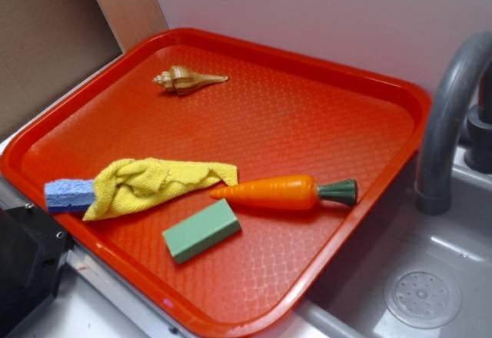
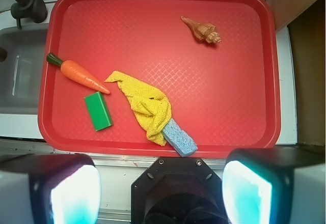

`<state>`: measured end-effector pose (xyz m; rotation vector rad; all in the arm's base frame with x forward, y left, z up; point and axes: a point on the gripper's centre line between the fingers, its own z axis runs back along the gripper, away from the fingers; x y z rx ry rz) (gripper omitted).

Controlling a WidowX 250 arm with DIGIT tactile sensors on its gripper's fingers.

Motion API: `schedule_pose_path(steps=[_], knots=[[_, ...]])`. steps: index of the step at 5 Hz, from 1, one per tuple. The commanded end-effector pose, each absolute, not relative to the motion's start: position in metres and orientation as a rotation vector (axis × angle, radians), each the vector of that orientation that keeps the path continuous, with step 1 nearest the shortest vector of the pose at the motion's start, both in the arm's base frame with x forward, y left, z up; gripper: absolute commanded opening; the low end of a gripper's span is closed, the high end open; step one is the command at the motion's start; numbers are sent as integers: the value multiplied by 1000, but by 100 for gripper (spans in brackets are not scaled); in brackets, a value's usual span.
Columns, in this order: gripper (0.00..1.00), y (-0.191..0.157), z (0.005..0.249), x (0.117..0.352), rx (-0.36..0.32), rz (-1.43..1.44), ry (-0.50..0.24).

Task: Grab the carrot.

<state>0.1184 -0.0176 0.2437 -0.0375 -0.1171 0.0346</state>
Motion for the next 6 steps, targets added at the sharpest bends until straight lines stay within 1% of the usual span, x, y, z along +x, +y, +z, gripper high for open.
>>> schedule_pose_path(steps=[1,2,3,4,5,6], knots=[[100,-18,244,118,-37,35,-117],[100,-43,235,136,1,-144,-172],[100,-52,230,147,59,-216,-200],[100,-74,218,172,99,-393,-227],[100,-100,191,201,132,-483,-208],[100,-122,170,215,88,-600,-221]])
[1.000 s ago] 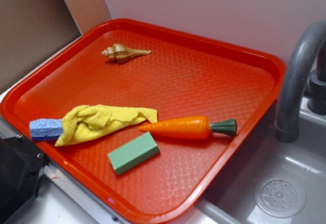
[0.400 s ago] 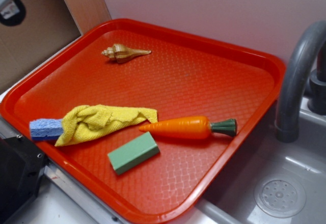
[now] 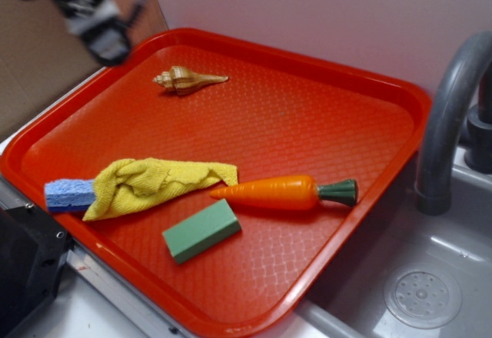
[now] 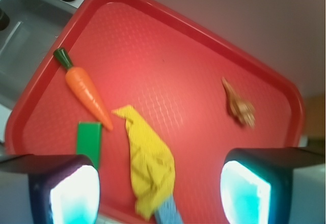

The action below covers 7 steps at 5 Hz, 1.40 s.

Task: Grab the carrot.

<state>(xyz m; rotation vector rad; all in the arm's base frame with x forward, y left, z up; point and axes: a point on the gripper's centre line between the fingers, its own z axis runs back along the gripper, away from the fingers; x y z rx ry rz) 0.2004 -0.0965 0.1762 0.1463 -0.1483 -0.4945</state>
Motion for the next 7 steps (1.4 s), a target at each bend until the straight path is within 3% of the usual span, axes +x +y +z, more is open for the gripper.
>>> schedule_pose_path(steps=[1,2,5,7], knots=[[100,-141,147,220,11,-713,-215],[100,-163,117,218,-93,-821,-198],[100,-188,50,213,-10,-892,-25],[100,-196,24,213,12,-925,38]])
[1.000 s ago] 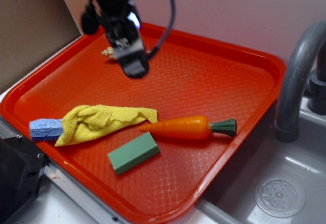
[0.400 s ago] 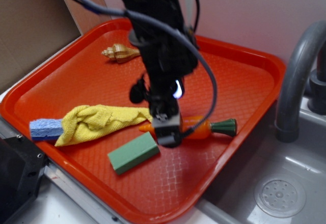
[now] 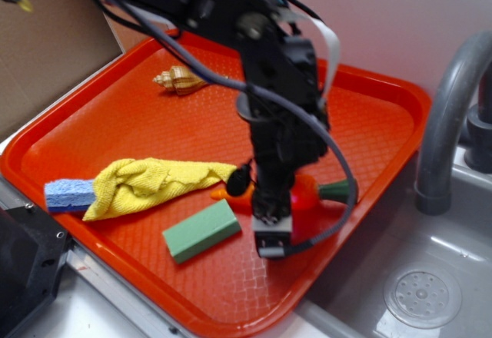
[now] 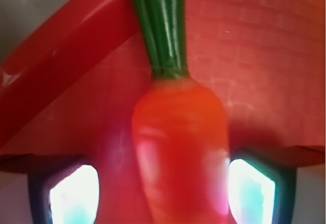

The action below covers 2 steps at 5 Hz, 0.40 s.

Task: Grab the carrot.

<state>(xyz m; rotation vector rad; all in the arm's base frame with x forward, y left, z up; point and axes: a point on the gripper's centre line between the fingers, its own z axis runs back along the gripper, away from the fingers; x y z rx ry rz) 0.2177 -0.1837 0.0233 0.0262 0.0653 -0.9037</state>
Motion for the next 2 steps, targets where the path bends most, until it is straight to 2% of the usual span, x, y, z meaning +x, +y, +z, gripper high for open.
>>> schedule_pose_path(steps=[1,2], knots=[[0,-194,27,211,29,-901,24],[0,-184,41,212,53,-859,27]])
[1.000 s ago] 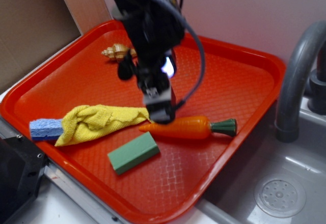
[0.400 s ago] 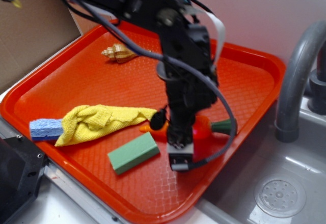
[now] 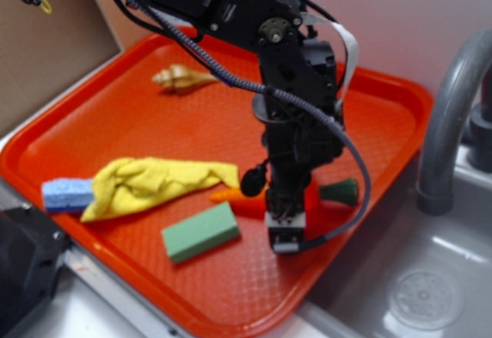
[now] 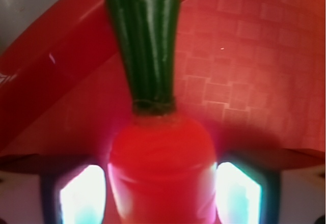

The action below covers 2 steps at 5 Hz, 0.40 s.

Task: Grab the carrot.

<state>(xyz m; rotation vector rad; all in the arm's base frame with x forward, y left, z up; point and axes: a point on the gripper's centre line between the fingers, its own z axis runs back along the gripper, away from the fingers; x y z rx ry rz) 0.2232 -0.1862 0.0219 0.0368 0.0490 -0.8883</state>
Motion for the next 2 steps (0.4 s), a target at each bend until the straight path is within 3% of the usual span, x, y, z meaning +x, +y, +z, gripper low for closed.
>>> schedule_pose_path(steps=[1,2], knots=[[0,-169,64,216,102,-780,44],[0,-133,112,220,145,-576,60]])
